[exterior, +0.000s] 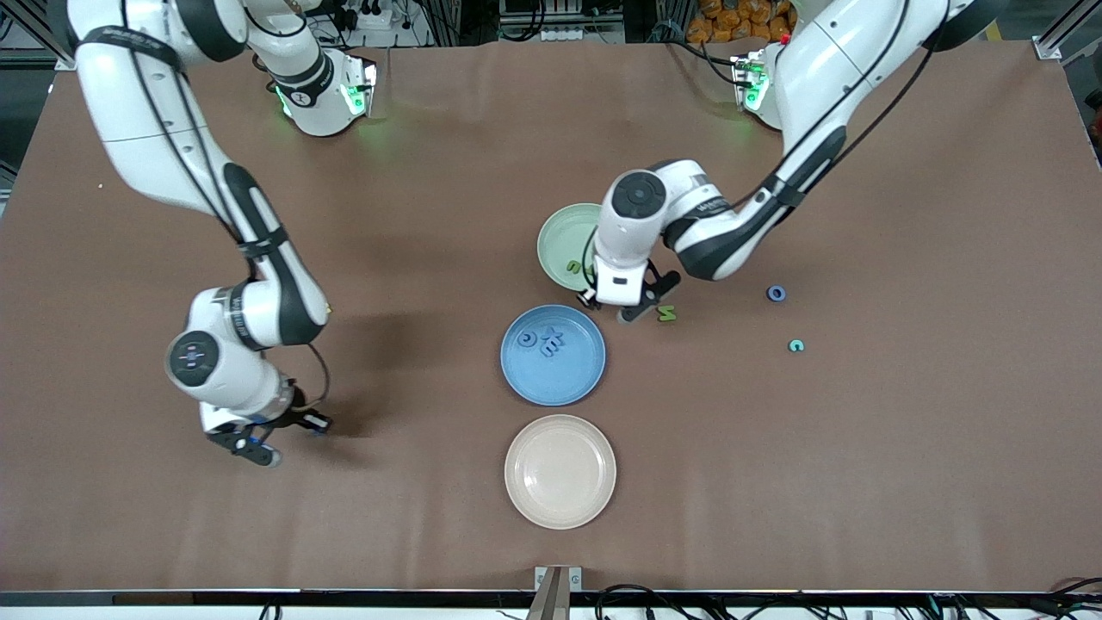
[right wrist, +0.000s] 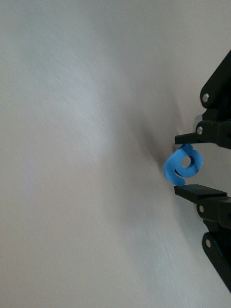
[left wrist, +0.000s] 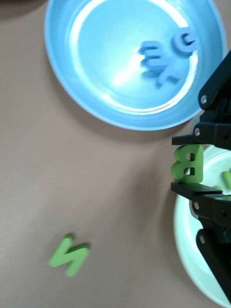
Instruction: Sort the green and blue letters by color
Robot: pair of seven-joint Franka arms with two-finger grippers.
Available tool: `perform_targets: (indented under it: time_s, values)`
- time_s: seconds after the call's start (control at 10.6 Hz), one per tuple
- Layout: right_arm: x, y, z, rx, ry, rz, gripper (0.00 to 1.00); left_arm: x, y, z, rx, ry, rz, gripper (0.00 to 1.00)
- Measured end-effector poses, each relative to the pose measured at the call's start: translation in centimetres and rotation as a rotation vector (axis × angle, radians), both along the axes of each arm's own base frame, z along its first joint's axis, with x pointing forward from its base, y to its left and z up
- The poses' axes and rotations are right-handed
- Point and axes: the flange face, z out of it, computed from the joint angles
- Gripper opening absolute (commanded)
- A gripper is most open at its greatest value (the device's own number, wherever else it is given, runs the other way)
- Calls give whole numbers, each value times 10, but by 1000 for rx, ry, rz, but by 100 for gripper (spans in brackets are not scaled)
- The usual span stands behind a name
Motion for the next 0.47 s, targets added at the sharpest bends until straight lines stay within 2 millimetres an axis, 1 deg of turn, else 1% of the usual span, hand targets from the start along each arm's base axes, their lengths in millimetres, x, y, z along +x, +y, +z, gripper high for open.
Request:
perform_targets:
  time_s: [0.19,0.28,0.47]
  values:
    - [-9,63,4,24,-2,-95,0,-23,-24,10,2,20,-16,0]
    - [-15,90,5,34,1,-130,0,-35,-35,11,7,31,-36,0]
    - [-34,152,6,53,9,-195,0,-60,-53,11,17,73,-56,0]
